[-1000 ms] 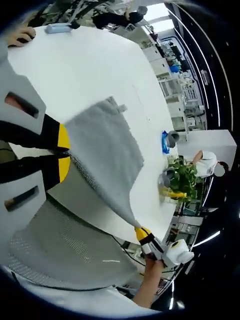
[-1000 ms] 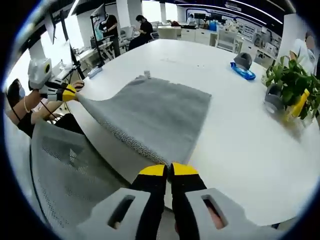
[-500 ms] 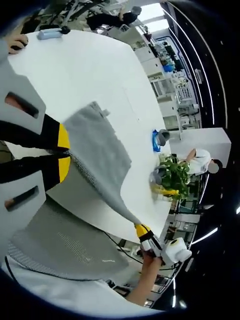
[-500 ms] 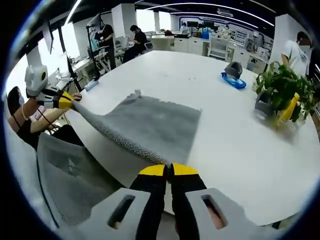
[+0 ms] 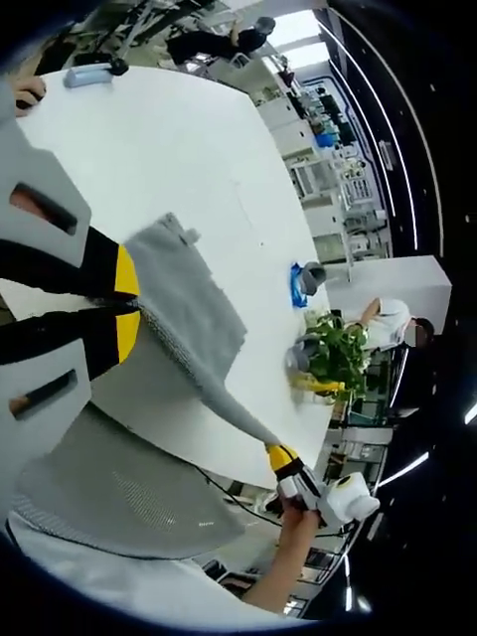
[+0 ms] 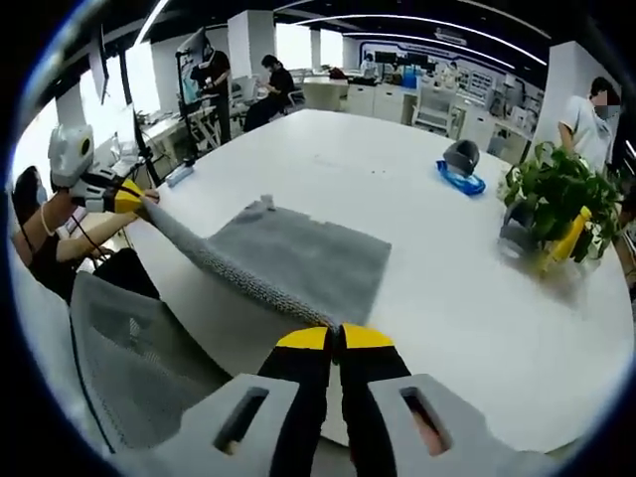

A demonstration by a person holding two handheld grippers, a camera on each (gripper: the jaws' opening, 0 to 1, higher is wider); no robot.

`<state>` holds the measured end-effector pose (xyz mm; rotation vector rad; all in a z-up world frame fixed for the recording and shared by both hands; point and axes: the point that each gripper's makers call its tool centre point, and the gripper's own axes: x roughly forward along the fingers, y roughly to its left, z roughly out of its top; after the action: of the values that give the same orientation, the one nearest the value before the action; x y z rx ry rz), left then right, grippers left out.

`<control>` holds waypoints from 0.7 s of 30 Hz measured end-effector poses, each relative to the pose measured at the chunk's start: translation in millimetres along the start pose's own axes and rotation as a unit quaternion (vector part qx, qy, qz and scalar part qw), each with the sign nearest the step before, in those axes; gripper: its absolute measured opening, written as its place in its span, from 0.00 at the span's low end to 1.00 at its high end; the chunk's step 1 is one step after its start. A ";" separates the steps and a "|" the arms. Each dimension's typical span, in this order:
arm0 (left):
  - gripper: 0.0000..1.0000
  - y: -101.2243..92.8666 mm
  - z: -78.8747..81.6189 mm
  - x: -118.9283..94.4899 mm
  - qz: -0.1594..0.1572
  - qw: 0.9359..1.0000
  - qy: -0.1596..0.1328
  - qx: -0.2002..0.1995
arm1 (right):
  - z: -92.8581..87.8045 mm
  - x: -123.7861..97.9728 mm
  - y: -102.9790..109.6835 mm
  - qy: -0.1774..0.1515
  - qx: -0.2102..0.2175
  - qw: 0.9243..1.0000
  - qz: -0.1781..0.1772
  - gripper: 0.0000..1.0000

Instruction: Fold the towel on the table until its edges align and the towel forms a compact rectangular stack.

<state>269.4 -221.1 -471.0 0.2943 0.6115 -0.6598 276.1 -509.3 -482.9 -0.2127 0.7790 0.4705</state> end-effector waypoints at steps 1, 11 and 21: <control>0.04 1.2 0.5 0.8 0.001 1.000 0.001 0.000 | 4.7 1.8 -1.6 -0.005 -0.009 1.000 -0.006 0.00; 0.04 31.9 21.1 25.2 0.017 1.000 -0.009 0.014 | 36.4 24.3 -20.4 -0.035 -0.029 0.998 -0.031 0.00; 0.04 59.9 34.3 56.5 0.027 0.999 0.004 0.027 | 57.7 48.6 -38.0 -0.035 -0.051 0.998 -0.030 0.00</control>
<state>358.5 -218.0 -474.8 0.3627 0.5925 -0.6251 360.3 -506.3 -477.0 -0.3125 0.6789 0.4591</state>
